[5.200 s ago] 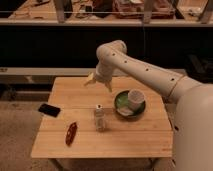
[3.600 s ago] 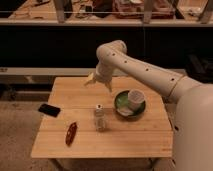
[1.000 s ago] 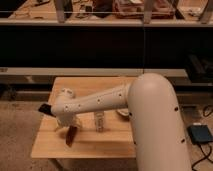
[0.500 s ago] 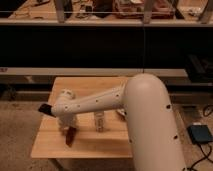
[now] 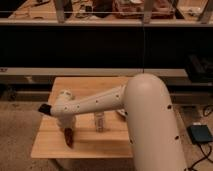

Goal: Drag the pepper across the table

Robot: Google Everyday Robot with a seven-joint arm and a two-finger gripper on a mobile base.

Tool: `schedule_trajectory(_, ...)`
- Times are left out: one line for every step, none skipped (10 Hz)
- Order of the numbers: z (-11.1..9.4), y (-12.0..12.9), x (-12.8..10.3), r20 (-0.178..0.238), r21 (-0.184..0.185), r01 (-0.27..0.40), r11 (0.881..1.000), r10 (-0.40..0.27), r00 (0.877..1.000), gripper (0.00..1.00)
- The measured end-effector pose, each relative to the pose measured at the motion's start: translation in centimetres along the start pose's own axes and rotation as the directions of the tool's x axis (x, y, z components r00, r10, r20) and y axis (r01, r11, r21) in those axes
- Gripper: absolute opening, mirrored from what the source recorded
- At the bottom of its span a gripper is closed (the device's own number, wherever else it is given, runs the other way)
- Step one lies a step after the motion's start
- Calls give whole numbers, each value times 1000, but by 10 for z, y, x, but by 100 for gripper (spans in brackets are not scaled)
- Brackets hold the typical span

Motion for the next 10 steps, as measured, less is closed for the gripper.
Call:
schedule_trajectory(-4,-5,-7,-8,10,27,1000,-27,1000,37)
schedule_trajectory(-5,-5,-11,-12,13,39,999,-39,999,37)
schedule_trajectory(-6,-4,-17,-21,22,48,999,-48,999,37)
schedule_trajectory(-6,-4,-21,-41,39,59,997,-57,998,37)
schedule_trajectory(-5,-2,-25,-57,52,66,996,-63,996,37)
schedule_trajectory(-3,1,-28,-74,66,71,995,-66,995,37)
schedule_trajectory(-1,6,-32,-88,77,73,994,-67,994,37)
schedule_trajectory(1,13,-37,-96,82,71,994,-63,993,37)
schedule_trajectory(1,19,-40,-100,84,68,994,-59,993,37)
schedule_trajectory(2,27,-44,-104,84,64,994,-55,993,37)
